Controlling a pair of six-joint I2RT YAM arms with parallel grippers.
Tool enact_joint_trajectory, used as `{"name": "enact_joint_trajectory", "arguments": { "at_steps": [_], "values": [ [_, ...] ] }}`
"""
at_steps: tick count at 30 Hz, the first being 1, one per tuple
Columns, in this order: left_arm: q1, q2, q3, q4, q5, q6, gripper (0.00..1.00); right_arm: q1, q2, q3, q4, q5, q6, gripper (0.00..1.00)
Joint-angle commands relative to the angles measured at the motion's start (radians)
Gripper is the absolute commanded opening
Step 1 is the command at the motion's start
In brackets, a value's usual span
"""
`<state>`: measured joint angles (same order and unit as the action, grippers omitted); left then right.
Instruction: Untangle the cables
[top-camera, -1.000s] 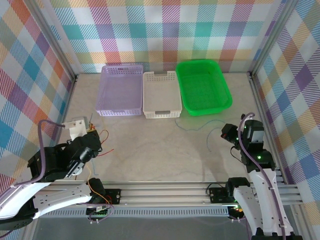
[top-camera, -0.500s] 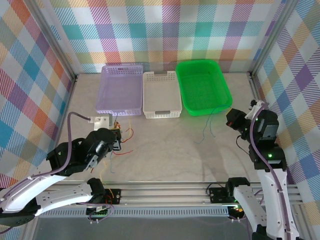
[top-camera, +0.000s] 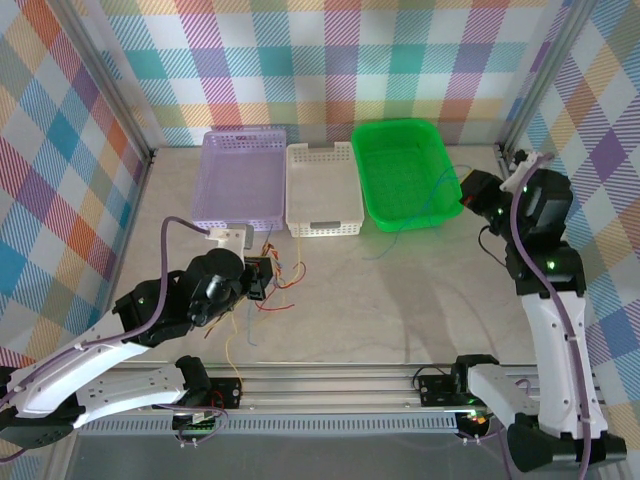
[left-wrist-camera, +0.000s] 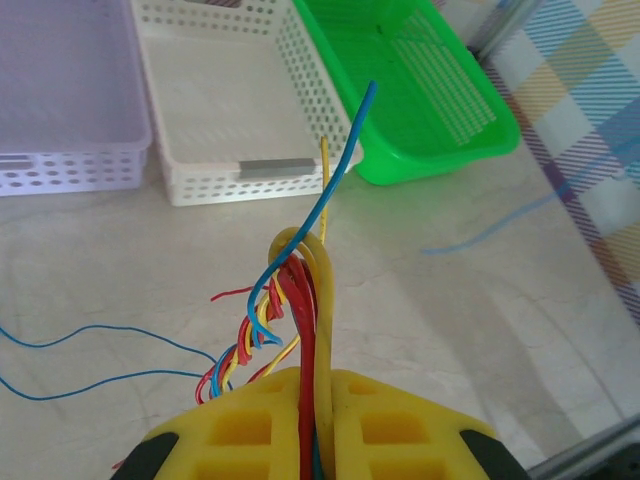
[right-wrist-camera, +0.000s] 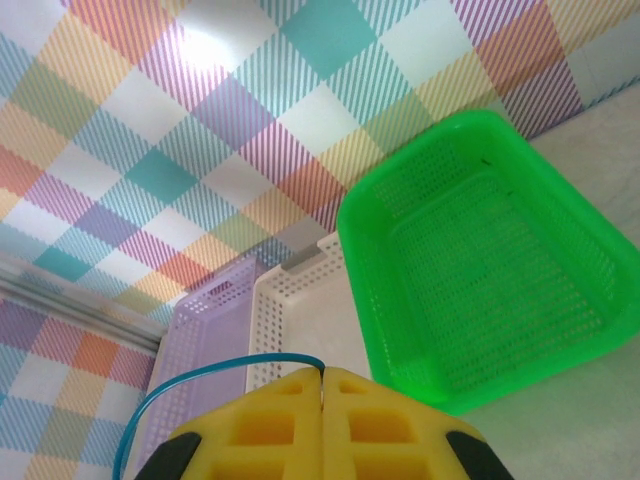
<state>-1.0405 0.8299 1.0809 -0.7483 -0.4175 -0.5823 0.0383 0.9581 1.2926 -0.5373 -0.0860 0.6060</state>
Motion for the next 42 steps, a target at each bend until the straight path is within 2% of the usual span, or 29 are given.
{"name": "enact_joint_trajectory", "arguments": {
  "at_steps": [1, 7, 21, 32, 42],
  "values": [
    [-0.006, 0.0, -0.022, 0.084, 0.052, -0.005, 0.0, -0.003, 0.058, 0.077, 0.044, 0.058, -0.014, 0.0],
    [-0.006, 0.0, -0.061, 0.148, 0.1, -0.031, 0.0, -0.004, 0.252, 0.233, 0.061, 0.103, -0.03, 0.0],
    [-0.007, -0.03, -0.146, 0.192, 0.138, -0.093, 0.0, 0.004, 0.568, 0.463, 0.134, 0.167, -0.106, 0.0],
    [-0.01, -0.075, -0.186, 0.205, 0.141, -0.141, 0.0, 0.069, 0.826, 0.459, 0.194, 0.246, -0.189, 0.0],
    [-0.01, -0.104, -0.221, 0.211, 0.144, -0.172, 0.0, 0.108, 1.016, 0.463, 0.13, 0.252, -0.183, 0.0]
  ]
}}
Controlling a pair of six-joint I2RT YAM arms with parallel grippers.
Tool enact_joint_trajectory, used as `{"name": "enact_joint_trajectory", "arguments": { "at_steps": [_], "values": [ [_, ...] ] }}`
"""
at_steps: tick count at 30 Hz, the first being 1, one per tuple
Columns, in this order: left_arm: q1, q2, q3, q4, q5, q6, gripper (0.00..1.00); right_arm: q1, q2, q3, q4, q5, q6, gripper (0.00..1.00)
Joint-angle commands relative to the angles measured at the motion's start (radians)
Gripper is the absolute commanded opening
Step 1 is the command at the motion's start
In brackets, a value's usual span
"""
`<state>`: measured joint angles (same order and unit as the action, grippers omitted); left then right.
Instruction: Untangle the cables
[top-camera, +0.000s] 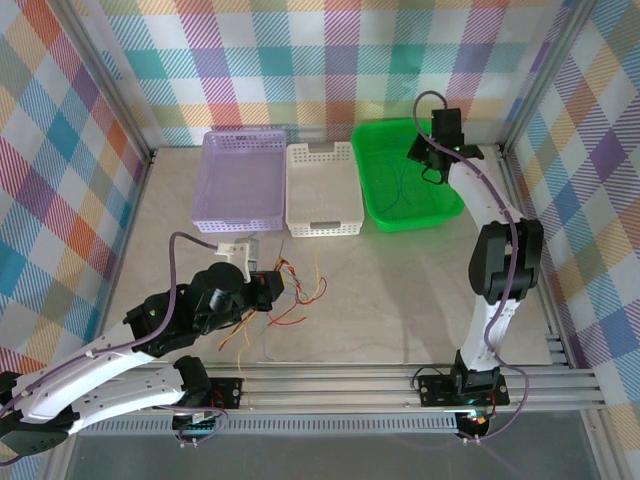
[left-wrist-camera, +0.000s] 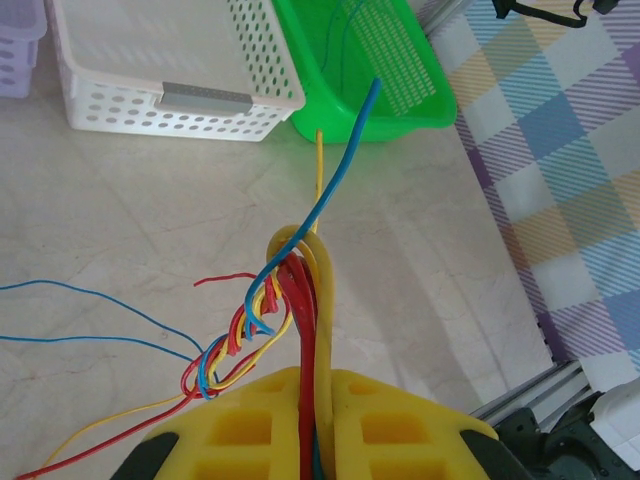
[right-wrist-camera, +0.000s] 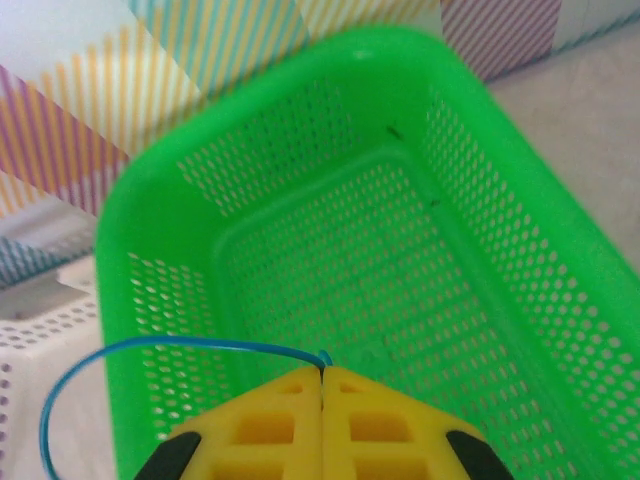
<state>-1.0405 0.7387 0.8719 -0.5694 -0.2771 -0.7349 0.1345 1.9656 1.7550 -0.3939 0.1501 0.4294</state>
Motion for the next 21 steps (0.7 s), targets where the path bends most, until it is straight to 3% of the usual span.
{"name": "enact_joint_trajectory", "arguments": {
  "at_steps": [1, 10, 21],
  "values": [
    [-0.011, -0.013, -0.014, 0.034, 0.005, -0.021, 0.0, 0.016, 0.021, 0.005, -0.024, 0.014, -0.002, 0.0],
    [-0.013, -0.023, -0.029, 0.057, 0.019, -0.037, 0.0, 0.025, 0.05, 0.047, -0.141, 0.006, 0.023, 0.02],
    [-0.015, -0.031, -0.04, 0.074, 0.031, -0.054, 0.0, 0.025, 0.002, 0.054, -0.224, 0.014, 0.029, 0.34]
  ]
}}
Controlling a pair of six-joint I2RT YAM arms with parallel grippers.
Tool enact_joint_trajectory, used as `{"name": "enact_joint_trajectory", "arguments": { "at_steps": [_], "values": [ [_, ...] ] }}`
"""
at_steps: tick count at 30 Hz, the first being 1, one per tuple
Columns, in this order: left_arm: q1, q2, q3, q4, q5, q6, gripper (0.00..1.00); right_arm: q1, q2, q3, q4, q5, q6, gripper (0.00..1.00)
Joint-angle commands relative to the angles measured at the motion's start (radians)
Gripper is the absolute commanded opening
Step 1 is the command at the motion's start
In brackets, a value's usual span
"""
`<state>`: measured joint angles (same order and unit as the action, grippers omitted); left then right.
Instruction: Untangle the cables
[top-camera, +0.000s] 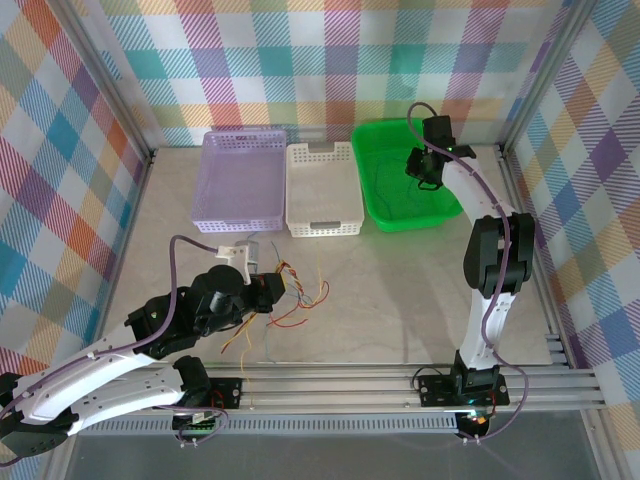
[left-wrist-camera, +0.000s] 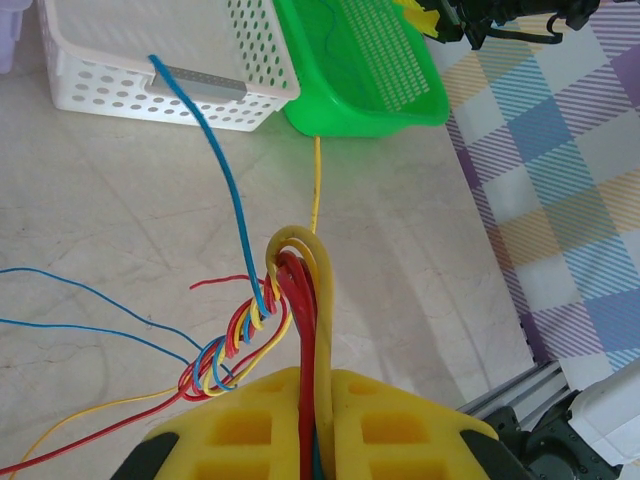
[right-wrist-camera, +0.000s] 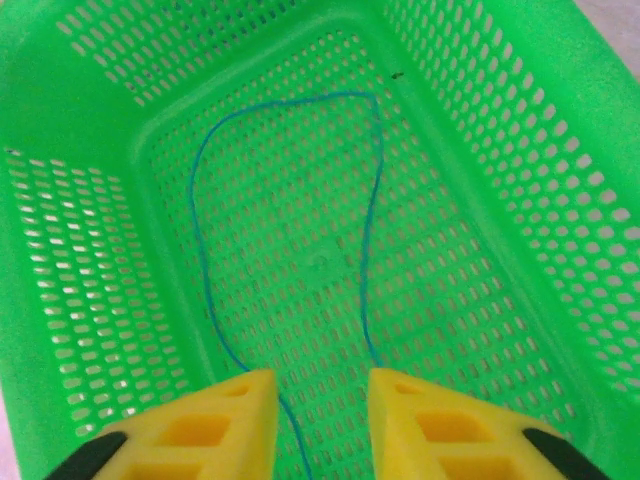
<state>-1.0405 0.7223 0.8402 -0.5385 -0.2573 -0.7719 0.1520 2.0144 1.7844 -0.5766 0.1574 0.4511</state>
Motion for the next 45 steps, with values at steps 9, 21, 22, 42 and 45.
{"name": "enact_joint_trajectory", "arguments": {
  "at_steps": [9, 21, 22, 42, 45],
  "values": [
    [-0.015, -0.027, -0.015, 0.114, 0.03, -0.051, 0.0, 0.012, -0.326, -0.208, 0.107, -0.177, 0.055, 0.53],
    [-0.015, -0.13, -0.086, 0.336, -0.018, -0.23, 0.0, 0.138, -1.014, -0.994, 0.478, -0.572, 0.148, 0.64],
    [-0.015, -0.135, -0.088, 0.347, -0.025, -0.251, 0.0, 0.149, -1.083, -1.056, 0.493, -0.585, 0.157, 0.64],
    [-0.016, -0.101, -0.015, 0.329, -0.044, -0.408, 0.0, 0.351, -1.616, -1.528, 0.734, -0.594, 0.245, 0.58],
    [-0.016, -0.1, -0.02, 0.328, -0.049, -0.429, 0.0, 0.402, -1.55, -1.526, 0.808, -0.576, 0.217, 0.58]
  ]
}}
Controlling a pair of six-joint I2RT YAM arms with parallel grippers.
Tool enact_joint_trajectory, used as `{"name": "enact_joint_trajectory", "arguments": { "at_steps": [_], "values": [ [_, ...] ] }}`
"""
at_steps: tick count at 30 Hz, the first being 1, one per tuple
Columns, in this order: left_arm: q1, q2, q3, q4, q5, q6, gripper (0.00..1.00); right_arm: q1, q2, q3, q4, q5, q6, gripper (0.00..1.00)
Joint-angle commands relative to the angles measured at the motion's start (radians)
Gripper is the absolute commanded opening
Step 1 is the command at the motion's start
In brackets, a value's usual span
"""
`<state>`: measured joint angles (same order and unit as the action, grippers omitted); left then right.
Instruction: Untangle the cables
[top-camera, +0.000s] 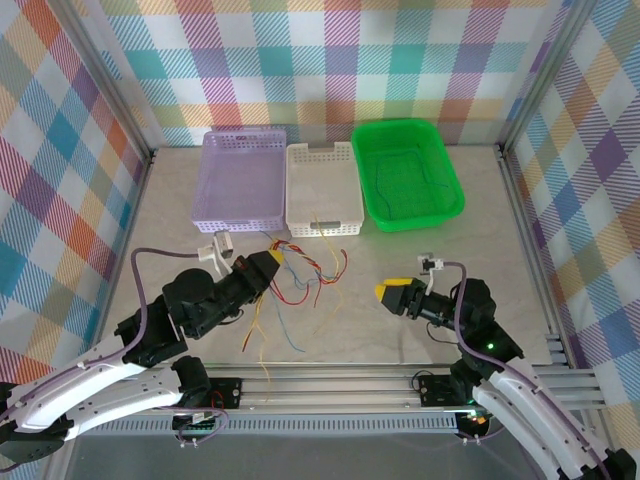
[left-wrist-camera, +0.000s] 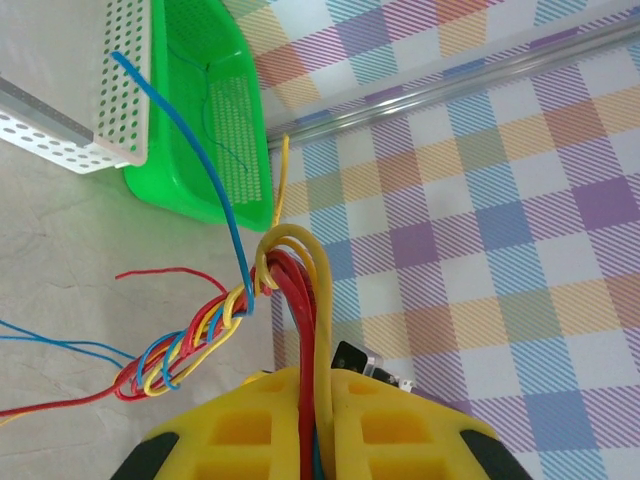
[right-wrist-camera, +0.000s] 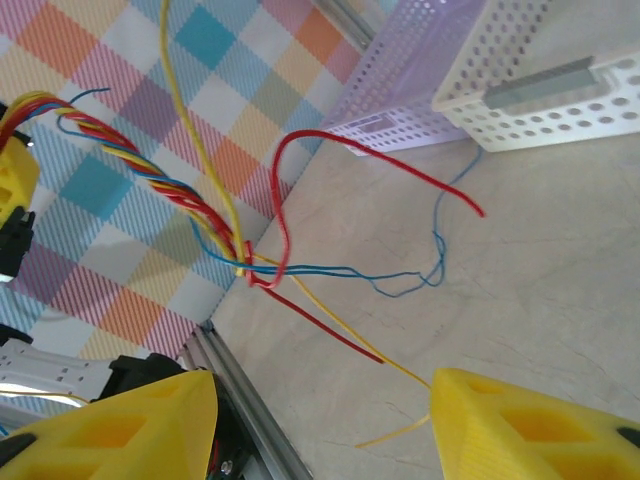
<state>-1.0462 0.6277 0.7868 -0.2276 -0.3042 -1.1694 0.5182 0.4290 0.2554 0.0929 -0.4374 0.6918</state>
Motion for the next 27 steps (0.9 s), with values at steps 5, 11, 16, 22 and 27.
{"name": "enact_joint_trajectory", "arguments": {
  "at_steps": [5, 11, 16, 22, 27],
  "values": [
    [-0.011, 0.006, 0.044, 0.005, -0.008, -0.041, 0.0, 0.156, 0.146, -0.013, 0.218, 0.127, -0.116, 0.58],
    [-0.011, 0.017, 0.059, -0.001, -0.005, -0.045, 0.0, 0.24, 0.302, -0.013, 0.325, 0.216, -0.169, 0.57],
    [-0.01, 0.015, 0.059, -0.006, -0.005, -0.053, 0.0, 0.292, 0.425, 0.005, 0.403, 0.269, -0.2, 0.55],
    [-0.011, 0.012, 0.063, -0.014, -0.003, -0.055, 0.0, 0.341, 0.523, 0.029, 0.496, 0.345, -0.242, 0.52],
    [-0.011, 0.011, 0.062, -0.019, 0.0, -0.055, 0.0, 0.355, 0.575, 0.047, 0.564, 0.381, -0.257, 0.49]
  ]
}}
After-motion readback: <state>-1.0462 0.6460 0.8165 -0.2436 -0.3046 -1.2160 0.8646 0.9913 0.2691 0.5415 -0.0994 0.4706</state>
